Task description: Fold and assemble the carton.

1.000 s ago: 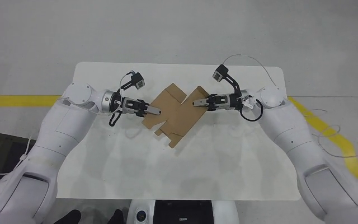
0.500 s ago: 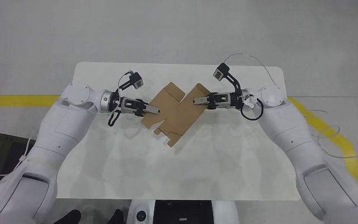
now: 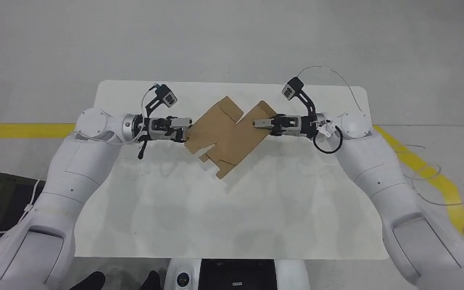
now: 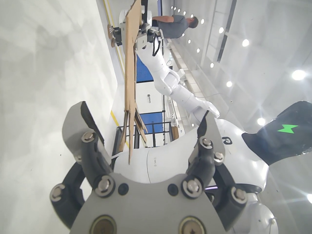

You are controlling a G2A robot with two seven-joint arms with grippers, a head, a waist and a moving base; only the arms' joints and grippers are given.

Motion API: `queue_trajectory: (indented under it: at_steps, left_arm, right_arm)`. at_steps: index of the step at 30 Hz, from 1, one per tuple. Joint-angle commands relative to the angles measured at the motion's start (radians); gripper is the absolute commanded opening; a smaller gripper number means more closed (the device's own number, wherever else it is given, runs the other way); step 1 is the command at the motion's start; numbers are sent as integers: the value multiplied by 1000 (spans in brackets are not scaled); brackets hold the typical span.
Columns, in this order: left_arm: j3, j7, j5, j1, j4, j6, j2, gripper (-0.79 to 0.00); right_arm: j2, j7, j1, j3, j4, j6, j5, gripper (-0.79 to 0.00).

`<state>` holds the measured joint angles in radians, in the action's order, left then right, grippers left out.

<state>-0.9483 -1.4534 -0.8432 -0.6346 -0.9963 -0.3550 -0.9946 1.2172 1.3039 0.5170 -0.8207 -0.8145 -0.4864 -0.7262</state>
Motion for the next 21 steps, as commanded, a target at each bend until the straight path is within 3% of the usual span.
queue_trajectory:
  at_steps: [1, 12, 21]
  left_arm:
    - [-6, 36, -19, -8, 1, 3, -4, 0]
    - [-29, 237, -24, -65, -50, -9, -21, 0]
    - [-79, 296, -26, -105, -69, 15, -20, 0]
  right_arm:
    - [0, -33, 5, -6, -10, 1, 15, -785]
    - [-16, -258, 80, -63, -145, 50, 124, -785]
    - [-39, -355, 154, -126, -253, 106, 211, -785]
